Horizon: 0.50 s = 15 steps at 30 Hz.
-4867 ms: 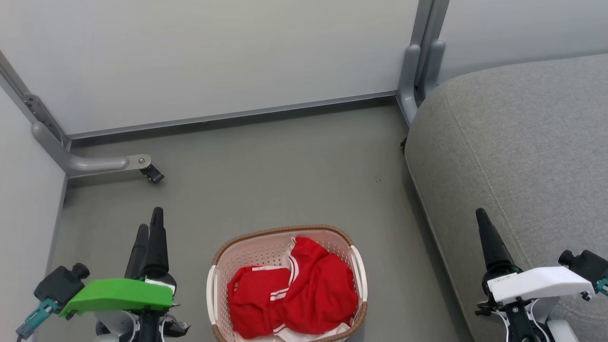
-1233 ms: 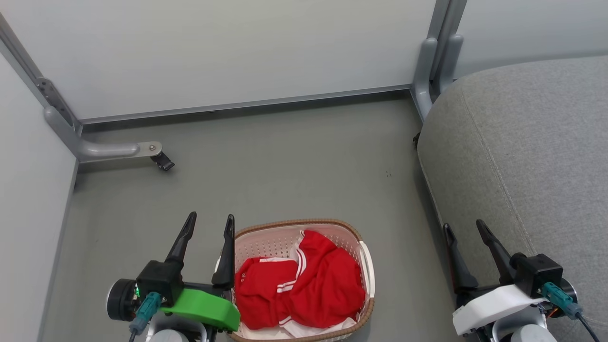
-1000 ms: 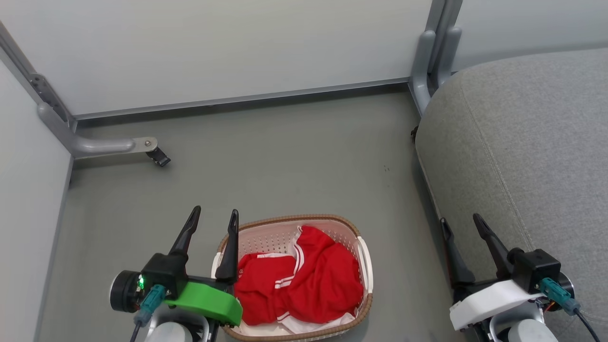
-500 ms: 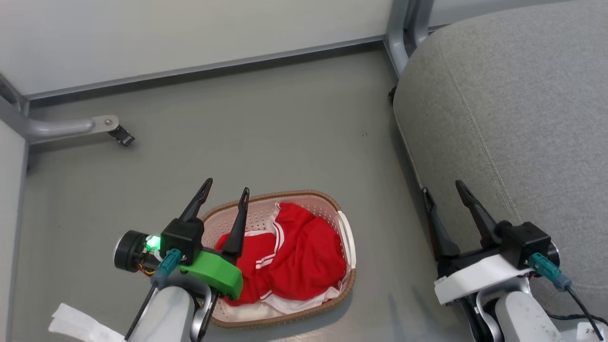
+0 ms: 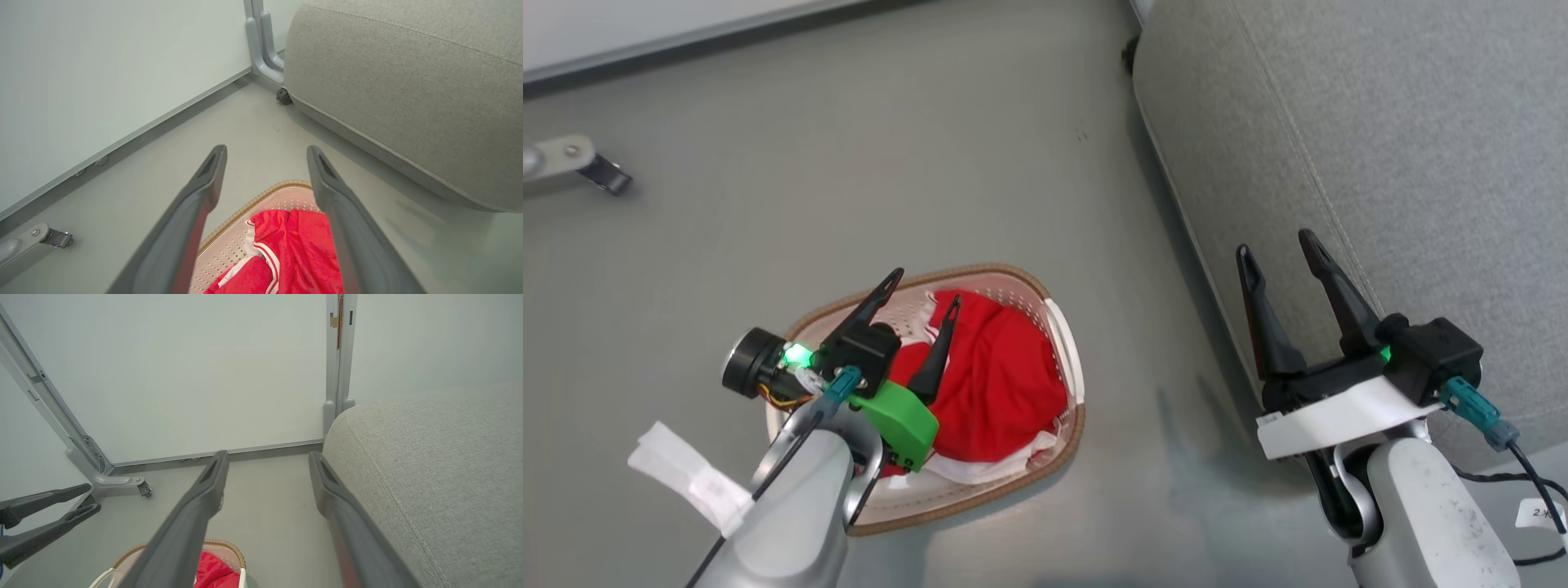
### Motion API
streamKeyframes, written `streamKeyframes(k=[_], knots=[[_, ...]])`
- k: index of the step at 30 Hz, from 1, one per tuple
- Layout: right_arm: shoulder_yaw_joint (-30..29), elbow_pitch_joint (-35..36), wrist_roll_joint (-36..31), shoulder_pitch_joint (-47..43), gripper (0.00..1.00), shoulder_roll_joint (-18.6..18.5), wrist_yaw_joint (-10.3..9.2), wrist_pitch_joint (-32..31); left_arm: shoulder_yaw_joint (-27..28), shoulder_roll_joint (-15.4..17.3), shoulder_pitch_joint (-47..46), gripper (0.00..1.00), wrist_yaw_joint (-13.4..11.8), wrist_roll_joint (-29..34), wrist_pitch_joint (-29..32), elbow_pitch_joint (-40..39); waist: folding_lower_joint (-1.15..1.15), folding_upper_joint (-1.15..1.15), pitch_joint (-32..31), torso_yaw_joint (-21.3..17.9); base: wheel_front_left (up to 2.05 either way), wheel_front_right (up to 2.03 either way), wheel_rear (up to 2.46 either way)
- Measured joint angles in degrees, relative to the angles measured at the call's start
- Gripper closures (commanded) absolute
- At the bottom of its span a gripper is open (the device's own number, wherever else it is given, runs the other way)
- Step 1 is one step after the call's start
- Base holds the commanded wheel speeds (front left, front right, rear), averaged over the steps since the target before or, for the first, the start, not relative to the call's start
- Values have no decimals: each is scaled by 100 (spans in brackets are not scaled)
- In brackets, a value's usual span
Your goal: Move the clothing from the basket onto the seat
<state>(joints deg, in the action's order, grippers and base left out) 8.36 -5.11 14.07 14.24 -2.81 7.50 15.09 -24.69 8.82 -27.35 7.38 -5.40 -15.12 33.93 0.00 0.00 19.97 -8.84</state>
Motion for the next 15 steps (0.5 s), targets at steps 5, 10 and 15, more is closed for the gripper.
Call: streamKeyframes(k=[5,10,15], knots=[[88,116,81,211,0,0,0,0,-402,166,-443,0,1,-27,0,466,0,0,397,-201,0,0,0],[115,233,165,383,0,-2,0,0,-949,319,-911,0,2,-69,0,1015,0,0,826,-391,0,0,0],[120,333,212,521,0,-1,0,0,-1449,389,-1345,0,2,-170,0,1541,0,0,1235,-545,0,0,0]])
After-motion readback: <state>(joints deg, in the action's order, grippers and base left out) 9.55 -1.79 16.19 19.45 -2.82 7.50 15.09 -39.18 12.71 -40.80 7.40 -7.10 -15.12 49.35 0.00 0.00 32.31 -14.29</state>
